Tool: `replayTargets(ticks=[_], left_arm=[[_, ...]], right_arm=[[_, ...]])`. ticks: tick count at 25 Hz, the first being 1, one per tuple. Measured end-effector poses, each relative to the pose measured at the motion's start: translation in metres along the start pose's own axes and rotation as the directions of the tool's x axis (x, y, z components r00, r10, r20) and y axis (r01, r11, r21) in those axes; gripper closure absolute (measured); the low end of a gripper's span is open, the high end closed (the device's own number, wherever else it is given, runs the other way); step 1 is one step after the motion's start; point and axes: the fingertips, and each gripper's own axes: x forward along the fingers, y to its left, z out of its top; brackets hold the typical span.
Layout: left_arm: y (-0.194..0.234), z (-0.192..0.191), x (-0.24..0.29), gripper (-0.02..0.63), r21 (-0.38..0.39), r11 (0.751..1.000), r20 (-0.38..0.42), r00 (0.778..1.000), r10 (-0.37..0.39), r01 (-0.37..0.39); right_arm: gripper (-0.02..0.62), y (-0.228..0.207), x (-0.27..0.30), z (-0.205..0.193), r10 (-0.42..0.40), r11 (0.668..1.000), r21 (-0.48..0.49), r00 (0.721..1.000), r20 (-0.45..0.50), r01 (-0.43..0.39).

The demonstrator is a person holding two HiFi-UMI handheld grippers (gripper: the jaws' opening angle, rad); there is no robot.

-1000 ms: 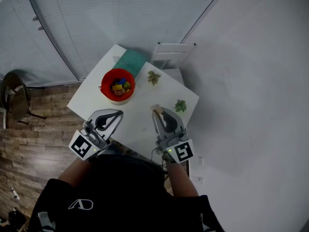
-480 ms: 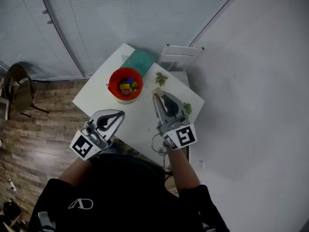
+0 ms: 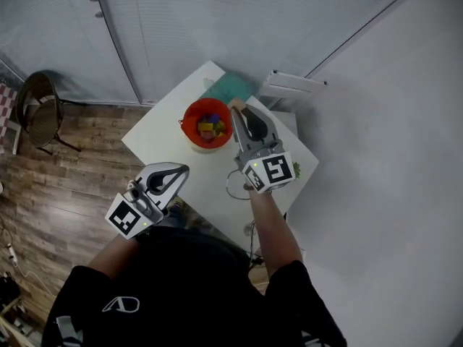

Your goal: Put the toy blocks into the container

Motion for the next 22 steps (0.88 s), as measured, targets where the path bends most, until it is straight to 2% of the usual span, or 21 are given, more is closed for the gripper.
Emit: replayTargets(ticks=[9, 14, 17, 22], left_arm=[[0.021, -0.006, -0.023, 0.6, -0.004, 0.998, -0.011, 0.998, 0.061, -0.061], [0.027, -0.008, -0.027, 0.6, -0.012, 0.997, -0.011, 0.997, 0.074, -0.074], [0.025, -0.009, -0.03, 0.6, -0.017, 0.997, -0.009, 0.997, 0.076, -0.076], [0.022, -0.013, -0.032, 0.601, -0.015, 0.997, -0.019, 0.996, 0.082, -0.082]], right_arm=[[0.528, -0.008, 0.051, -0.03, 0.013, 1.0, 0.008, 0.999, -0.047, -0.013], [0.528, -0.02, 0.061, -0.087, -0.008, 0.999, 0.047, 0.987, -0.162, 0.016], [0.528, -0.021, 0.062, -0.135, -0.007, 0.997, 0.072, 0.964, -0.265, 0.028], [0.528, -0.016, 0.057, -0.208, 0.015, 0.992, 0.117, 0.903, -0.43, 0.04]])
